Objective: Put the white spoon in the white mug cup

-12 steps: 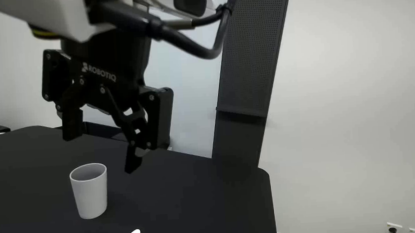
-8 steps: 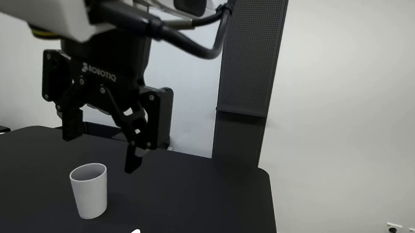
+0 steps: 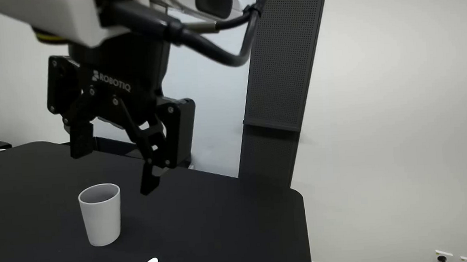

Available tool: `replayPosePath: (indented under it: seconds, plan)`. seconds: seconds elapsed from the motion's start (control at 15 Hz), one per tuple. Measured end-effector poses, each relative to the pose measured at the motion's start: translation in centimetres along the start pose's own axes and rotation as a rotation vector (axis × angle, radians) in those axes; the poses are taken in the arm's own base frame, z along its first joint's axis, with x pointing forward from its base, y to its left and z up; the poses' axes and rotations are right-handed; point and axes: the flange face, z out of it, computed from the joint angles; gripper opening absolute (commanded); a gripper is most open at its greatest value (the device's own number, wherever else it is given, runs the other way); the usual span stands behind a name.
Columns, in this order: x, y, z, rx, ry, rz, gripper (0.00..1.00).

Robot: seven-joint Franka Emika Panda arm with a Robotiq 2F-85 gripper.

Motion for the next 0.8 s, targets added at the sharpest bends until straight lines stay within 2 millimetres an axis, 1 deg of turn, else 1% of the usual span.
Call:
replayPosePath:
  seconds: [0.27,0.53,0.67,0.8]
  plan:
    - [0.2,-0.1,-0.1,-0.015,0.01,-0.001,1.0]
    - [1.2,-0.2,-0.1,-0.049,0.053,-0.006,1.0]
    - [1.9,-0.5,0.4,-0.068,0.066,-0.013,1.0]
    - [2.9,-1.0,1.4,-0.088,0.066,-0.018,1.0]
